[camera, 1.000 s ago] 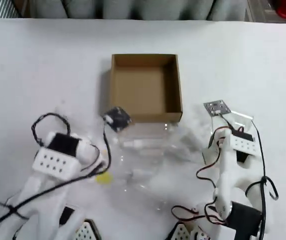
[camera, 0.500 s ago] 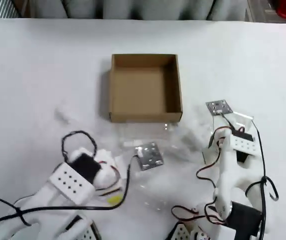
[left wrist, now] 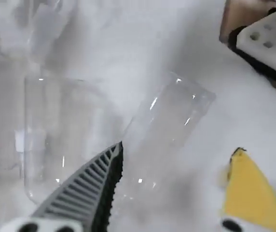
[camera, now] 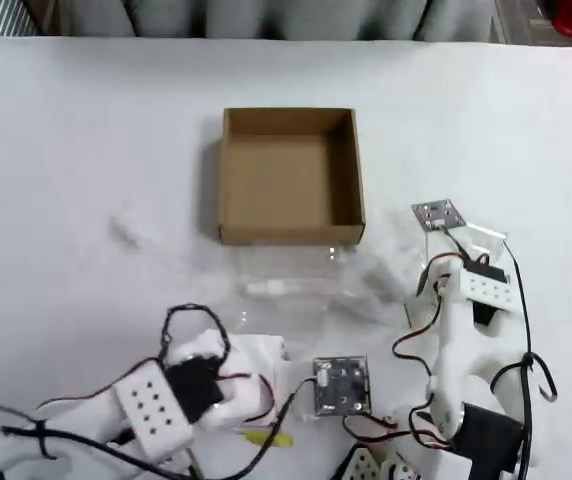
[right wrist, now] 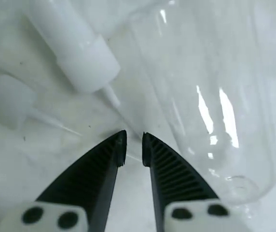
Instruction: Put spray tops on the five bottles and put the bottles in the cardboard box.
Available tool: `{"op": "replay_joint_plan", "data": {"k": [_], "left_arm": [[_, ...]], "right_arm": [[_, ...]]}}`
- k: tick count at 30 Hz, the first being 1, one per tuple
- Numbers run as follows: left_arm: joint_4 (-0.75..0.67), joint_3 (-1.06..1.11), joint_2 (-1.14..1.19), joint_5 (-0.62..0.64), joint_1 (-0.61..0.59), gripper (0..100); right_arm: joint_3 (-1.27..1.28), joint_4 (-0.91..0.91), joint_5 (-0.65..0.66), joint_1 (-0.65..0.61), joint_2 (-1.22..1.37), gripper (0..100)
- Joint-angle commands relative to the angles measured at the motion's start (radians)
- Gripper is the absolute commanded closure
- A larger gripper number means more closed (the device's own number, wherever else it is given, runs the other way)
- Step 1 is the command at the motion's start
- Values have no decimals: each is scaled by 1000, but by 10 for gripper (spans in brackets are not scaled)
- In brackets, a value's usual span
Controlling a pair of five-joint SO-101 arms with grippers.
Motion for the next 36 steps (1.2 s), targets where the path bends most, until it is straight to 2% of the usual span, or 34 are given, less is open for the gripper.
{"op": "replay_joint_plan", "data": {"k": [1,7,12,21,24,30,36], "left_arm": [[-84,-9,117,-38,-38,645],[-230,-20,228,-49,-150,645],[-241,-44,298,-75,-191,645],[-222,-187,544,-61,-191,648],[-222,-207,570,-9,-186,714],[-184,-210,570,-11,-180,888],[-104,-212,568,-11,-136,958]], "right_arm": [[3,-12,-2,-12,-21,954],[3,-12,-2,-15,-21,954],[3,-8,-2,-10,-21,954],[3,-8,-2,-10,-21,954],[3,-8,-2,-10,-21,955],[3,-10,-2,-10,-21,955],[3,-12,-2,-10,-21,955]]}}
